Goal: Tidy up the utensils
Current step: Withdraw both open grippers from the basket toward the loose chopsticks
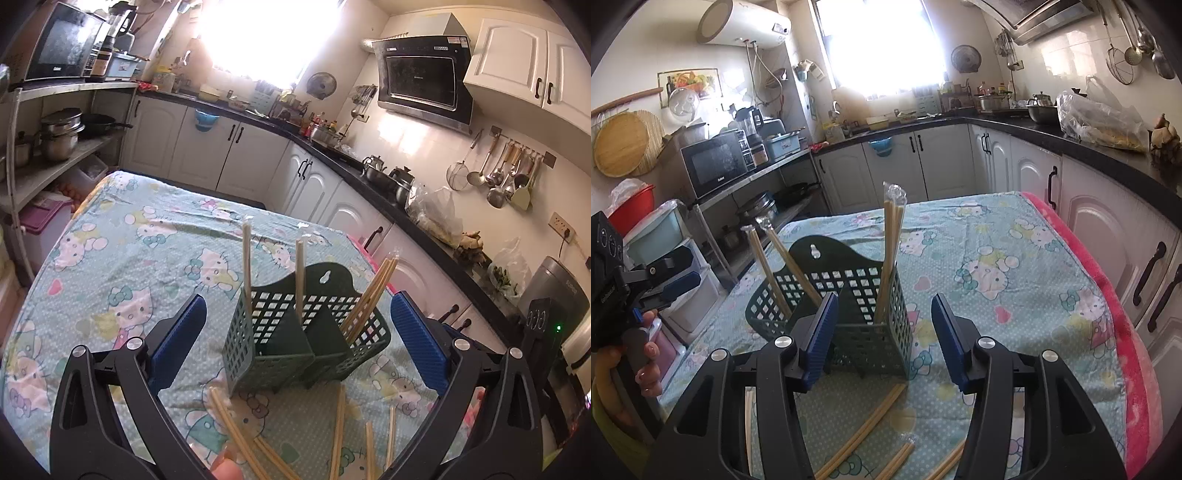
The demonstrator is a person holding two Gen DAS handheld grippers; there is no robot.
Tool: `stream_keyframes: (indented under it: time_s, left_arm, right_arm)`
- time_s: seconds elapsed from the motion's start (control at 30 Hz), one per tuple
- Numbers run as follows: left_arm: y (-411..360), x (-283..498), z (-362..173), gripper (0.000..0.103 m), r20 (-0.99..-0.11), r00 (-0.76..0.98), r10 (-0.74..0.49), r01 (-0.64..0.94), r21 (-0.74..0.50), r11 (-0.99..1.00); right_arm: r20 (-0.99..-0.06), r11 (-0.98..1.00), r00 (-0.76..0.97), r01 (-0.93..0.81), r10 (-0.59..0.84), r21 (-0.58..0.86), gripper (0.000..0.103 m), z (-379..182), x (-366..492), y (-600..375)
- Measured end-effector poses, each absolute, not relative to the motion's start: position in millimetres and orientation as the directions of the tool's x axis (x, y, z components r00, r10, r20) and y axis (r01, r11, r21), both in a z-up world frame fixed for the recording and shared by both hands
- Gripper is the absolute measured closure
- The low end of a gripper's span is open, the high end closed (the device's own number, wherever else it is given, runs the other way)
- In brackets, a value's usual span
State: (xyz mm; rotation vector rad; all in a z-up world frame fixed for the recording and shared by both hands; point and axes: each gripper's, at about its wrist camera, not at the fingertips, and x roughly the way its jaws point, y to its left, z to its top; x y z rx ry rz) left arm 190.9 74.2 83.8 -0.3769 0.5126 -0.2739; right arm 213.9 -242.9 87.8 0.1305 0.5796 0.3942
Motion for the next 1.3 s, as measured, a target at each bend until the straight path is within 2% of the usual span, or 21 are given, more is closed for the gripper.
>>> stream_keyframes:
  time_s: [0.5, 1.3]
  left_arm:
    - [87, 180, 52, 0.011, -0.489, 0.806, -0.334, 0.109, -0.432, 0.895]
    - [96, 180, -11, 0.011, -0.618, 0.736, -0.276, 0.025, -0.382, 0.924]
  right_arm:
    - [-0.565, 0.913, 0.718, -0.341, 0.406, 0.222, 0.05, 66, 201, -232]
    - [-0.649, 0.901, 0.632, -0.373, 0.423, 0.224, 0.05, 26, 195, -202]
